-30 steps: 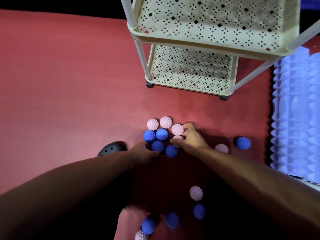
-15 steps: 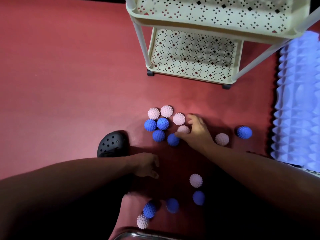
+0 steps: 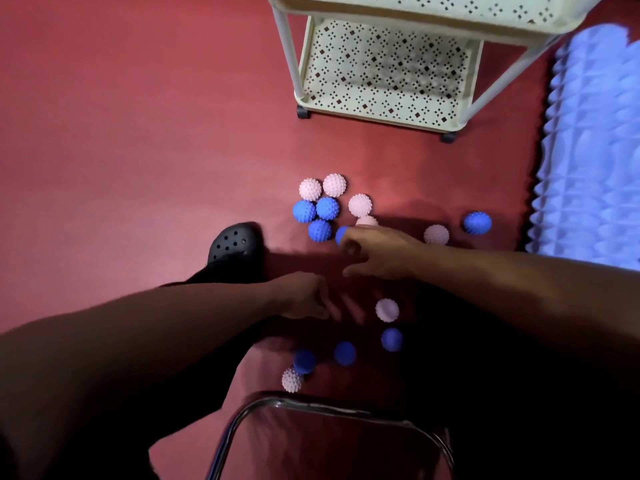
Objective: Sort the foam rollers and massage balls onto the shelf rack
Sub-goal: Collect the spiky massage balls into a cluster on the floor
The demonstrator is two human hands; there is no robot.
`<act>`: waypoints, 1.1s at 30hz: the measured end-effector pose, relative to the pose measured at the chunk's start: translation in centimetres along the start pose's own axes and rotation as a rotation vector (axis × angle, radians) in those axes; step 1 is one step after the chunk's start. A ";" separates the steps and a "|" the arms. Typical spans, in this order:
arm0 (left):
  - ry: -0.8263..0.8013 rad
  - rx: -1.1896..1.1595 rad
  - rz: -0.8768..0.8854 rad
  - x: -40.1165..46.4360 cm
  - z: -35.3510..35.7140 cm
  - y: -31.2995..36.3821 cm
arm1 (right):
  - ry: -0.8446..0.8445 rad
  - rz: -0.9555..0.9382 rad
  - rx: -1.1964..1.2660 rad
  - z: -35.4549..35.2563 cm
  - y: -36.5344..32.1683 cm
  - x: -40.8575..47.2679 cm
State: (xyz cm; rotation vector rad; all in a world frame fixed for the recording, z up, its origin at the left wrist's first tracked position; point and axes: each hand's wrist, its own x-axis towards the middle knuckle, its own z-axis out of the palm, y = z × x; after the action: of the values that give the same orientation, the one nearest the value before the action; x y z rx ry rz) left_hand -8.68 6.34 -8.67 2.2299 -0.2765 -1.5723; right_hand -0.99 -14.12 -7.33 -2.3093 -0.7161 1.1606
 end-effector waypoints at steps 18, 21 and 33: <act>0.303 -0.667 -0.209 -4.9 18.1 -4.8 | 0.071 0.519 0.453 20.6 -3.7 -7.4; 0.342 -0.656 -0.238 -4.1 19.5 -4.5 | 0.100 0.521 0.389 21.3 -3.3 -7.5; 0.408 -1.058 -0.174 -1.7 17.0 -3.6 | 0.197 0.458 0.513 19.2 -2.0 -6.0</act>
State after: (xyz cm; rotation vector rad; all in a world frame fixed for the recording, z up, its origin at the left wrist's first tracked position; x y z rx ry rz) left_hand -25.42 6.72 -13.67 1.6332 0.7185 -0.9135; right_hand -20.37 -13.23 -13.00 -2.1373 0.1869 1.1115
